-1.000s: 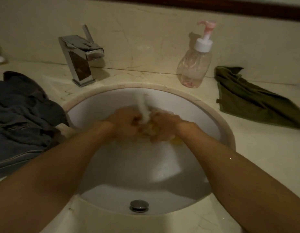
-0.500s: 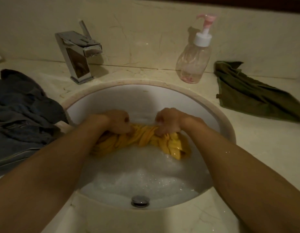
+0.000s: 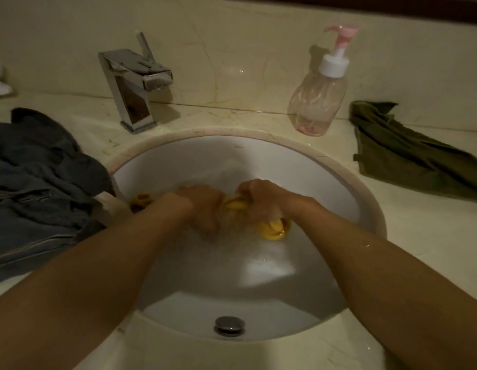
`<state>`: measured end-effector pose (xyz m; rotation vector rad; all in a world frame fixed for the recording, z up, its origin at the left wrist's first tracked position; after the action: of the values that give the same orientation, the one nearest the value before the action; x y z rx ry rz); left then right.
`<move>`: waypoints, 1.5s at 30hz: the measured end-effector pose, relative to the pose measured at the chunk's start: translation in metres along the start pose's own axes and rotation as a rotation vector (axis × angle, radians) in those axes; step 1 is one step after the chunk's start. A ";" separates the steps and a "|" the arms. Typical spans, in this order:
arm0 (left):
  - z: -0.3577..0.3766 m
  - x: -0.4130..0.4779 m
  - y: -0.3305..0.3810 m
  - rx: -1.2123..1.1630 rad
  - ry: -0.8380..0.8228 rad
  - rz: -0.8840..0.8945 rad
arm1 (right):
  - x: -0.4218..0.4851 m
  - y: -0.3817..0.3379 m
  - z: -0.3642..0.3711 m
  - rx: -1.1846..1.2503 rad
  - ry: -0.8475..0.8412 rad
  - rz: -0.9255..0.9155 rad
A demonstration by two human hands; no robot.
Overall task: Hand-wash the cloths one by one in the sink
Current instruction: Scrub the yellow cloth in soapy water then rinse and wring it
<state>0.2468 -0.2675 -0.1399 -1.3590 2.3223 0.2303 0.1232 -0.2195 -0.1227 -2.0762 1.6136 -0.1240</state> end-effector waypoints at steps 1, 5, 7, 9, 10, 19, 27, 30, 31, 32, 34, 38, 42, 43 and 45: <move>0.002 -0.001 0.000 0.024 -0.031 0.004 | 0.000 -0.002 0.000 0.057 0.019 -0.021; -0.009 0.000 -0.004 -0.142 0.014 0.007 | 0.003 -0.004 -0.009 0.153 0.147 -0.076; -0.020 -0.002 -0.010 -0.238 0.039 -0.034 | 0.004 0.000 -0.013 0.092 0.191 -0.062; -0.029 -0.002 -0.019 -0.360 0.073 -0.067 | 0.003 0.007 -0.018 0.013 0.229 0.000; -0.035 -0.001 -0.024 -0.429 0.106 -0.078 | 0.002 0.010 -0.019 -0.022 0.244 0.036; -0.073 -0.014 -0.069 -0.936 0.550 -0.318 | -0.008 -0.009 -0.036 -0.263 0.297 0.010; -0.076 -0.017 -0.071 -0.951 0.559 -0.359 | -0.014 0.008 0.013 -0.248 -0.174 0.127; -0.076 -0.016 -0.069 -0.936 0.563 -0.363 | -0.012 0.017 0.023 -0.271 -0.229 0.160; -0.076 -0.016 -0.069 -0.934 0.564 -0.366 | -0.010 0.018 0.025 -0.280 -0.230 0.162; -0.076 -0.016 -0.070 -0.934 0.564 -0.368 | -0.009 0.017 0.025 -0.295 -0.233 0.162; -0.075 -0.015 -0.070 -0.938 0.566 -0.369 | -0.008 0.016 0.026 -0.326 -0.240 0.166; -0.076 -0.014 -0.070 -0.941 0.566 -0.371 | -0.008 0.015 0.024 -0.352 -0.244 0.169; -0.076 -0.015 -0.071 -0.951 0.558 -0.376 | -0.006 0.010 0.026 -0.357 -0.238 0.173; -0.076 -0.015 -0.072 -0.952 0.560 -0.375 | -0.005 0.009 0.027 -0.359 -0.234 0.173; -0.077 -0.015 -0.071 -0.948 0.573 -0.367 | -0.005 0.008 0.026 -0.333 -0.216 0.170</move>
<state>0.2926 -0.3188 -0.0596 -2.5450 2.3988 1.0333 0.1240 -0.2075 -0.1473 -2.0880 1.7576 0.4401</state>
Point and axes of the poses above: each hand's wrist, its own x-axis towards the middle knuckle, its own z-axis out of the palm, y = z × x, the point moved 7 cm from there along x, towards the middle knuckle, and after that the axes turned 15 degrees about -z, right-handed, at the moved point
